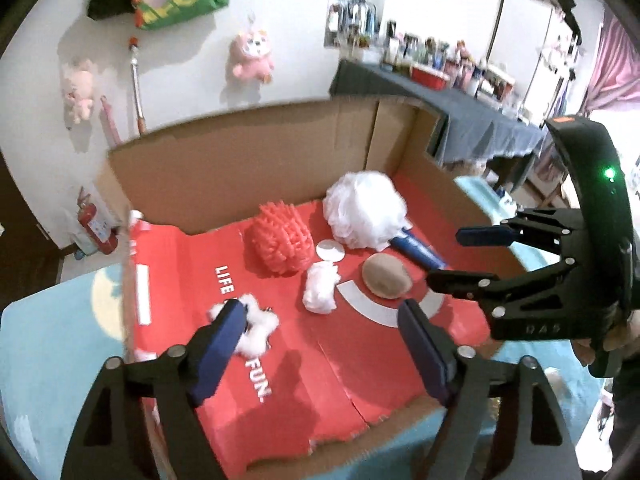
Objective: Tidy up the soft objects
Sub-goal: 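Withdraw both tools from the box back toward the table items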
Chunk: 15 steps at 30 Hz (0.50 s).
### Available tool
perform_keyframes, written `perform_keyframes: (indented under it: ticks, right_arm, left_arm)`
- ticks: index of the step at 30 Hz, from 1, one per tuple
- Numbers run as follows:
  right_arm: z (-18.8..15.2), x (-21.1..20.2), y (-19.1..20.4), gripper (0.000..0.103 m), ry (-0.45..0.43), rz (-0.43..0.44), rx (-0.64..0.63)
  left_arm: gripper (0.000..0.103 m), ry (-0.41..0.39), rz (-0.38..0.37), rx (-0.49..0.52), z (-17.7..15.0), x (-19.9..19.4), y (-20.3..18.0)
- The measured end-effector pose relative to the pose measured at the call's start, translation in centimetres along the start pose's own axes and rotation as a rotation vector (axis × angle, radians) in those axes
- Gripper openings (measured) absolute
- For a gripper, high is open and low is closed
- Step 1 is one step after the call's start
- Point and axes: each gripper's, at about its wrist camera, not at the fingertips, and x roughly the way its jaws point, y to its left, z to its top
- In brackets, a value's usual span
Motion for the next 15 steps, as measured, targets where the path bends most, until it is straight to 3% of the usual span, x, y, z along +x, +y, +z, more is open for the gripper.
perform_keyframes:
  ticks: [3,7,15]
  right_arm:
    - [-0.9,-3.2,0.1,0.065,-0.053,0.000,0.018]
    - [-3.2,-7.9,1.4,0.075,-0.148,-0.009,0.025]
    - [-8.4,-16.1,4.3,0.081,-0.323,-0.060,0.004]
  left_arm:
    - [0.097,-0.070,0.014,-0.012,-0.6,-3.1,-1.0]
    - [0.099,-0.157,0.020,-0.023,-2.1,-7.1,-1.8]
    - [0.103,-0.318,0.059,-0.029,-6.4,-14.0,-4.5]
